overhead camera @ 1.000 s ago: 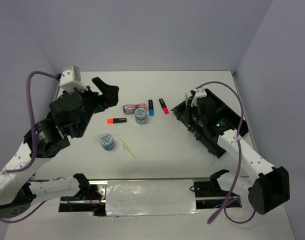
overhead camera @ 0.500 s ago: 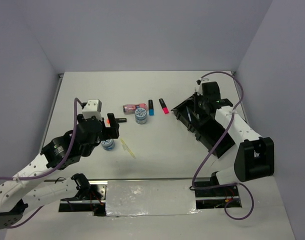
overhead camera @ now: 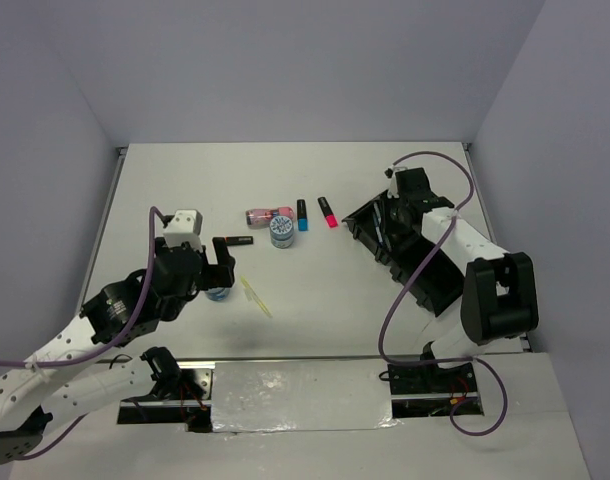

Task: Sort the stationery into containers
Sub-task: Place the pen in the storage box, then pick up the pen from the center of the board.

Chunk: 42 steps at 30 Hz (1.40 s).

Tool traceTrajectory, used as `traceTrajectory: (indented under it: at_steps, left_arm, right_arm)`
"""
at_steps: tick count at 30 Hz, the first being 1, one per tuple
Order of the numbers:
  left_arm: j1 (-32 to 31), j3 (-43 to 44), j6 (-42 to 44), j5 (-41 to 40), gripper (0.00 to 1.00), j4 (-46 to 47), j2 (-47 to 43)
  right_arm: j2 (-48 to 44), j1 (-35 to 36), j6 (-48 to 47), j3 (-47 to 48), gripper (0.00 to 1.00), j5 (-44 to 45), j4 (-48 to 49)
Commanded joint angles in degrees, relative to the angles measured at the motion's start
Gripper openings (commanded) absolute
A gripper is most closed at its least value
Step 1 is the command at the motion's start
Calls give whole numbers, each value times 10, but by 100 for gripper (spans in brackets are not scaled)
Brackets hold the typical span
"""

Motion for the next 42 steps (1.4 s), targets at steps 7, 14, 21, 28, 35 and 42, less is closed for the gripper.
traceTrajectory:
  at_steps: [7, 14, 21, 28, 35, 42]
  left_arm:
    - [2, -2, 16, 13, 99, 14, -14]
    - [1, 4, -22, -36, 99, -10, 3]
    - [15, 104, -200, -170, 99, -243, 47]
    - [15, 36, -72, -182, 99, -168, -81]
    - [15, 15, -54, -169, 99, -135, -151]
    - [15, 15, -39, -156, 99, -125, -127]
  right_arm:
    - [-19, -2, -9, 16, 60, -2, -6]
    - [-156, 109, 39, 20, 63, 12, -5]
    - [-149, 391, 131, -45, 69, 46, 108]
    - [91, 516, 131, 110, 43, 135, 35]
    - [185, 546, 129, 211, 42, 137, -18]
    - [235, 554, 134, 237, 39, 139, -30]
